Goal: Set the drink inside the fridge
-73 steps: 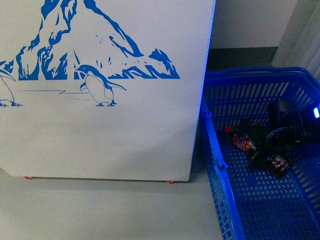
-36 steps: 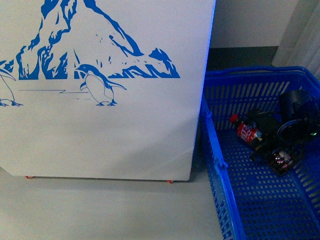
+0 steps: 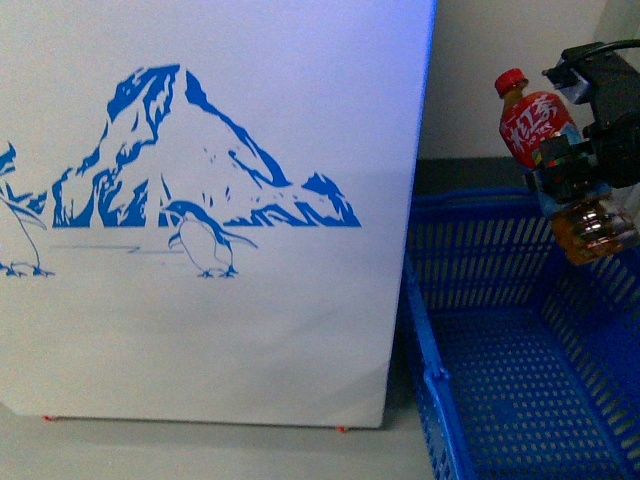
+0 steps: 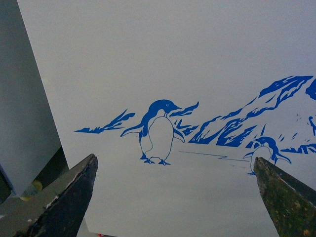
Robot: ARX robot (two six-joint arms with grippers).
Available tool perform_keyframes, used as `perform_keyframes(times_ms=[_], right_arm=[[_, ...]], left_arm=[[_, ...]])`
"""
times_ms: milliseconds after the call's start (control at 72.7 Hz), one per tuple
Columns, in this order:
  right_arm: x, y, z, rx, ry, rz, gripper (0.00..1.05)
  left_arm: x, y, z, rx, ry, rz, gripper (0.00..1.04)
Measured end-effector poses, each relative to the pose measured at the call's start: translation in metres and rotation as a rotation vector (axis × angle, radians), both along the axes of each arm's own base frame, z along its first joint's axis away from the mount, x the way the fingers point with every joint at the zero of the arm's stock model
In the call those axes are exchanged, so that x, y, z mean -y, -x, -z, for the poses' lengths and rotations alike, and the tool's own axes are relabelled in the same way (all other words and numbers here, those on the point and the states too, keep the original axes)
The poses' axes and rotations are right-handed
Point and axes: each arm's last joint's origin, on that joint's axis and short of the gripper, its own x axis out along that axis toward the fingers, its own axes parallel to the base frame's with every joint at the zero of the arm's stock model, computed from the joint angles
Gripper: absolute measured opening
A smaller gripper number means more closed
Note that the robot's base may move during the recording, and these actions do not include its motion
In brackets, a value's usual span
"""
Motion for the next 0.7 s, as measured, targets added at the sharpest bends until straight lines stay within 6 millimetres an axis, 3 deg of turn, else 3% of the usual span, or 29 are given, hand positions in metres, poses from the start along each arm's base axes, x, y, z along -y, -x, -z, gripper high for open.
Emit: perform_keyframes(times_ms=[220,303,481,702], right_arm=[[0.001,0.042,-0.055,0.097,-0.101,0.144,0.37],[0.002,0.067,-0.074,0.110,-0.184,0.217,0.37],[0.000,0.104,-0.086,0.143,-0.234,0.281,0.37],[0.001,0.173,-0.098,0.250,-0.244,0.309,0.37]], left_arm=[[0.000,0.000,0.000,0.000,0.000,0.000,0.97],[0.000,0.000,0.000,0.000,0.000,0.000,0.97],[0.000,0.000,0.000,0.000,0.000,0.000,0.97],[0.000,0.000,0.000,0.000,0.000,0.000,0.97]])
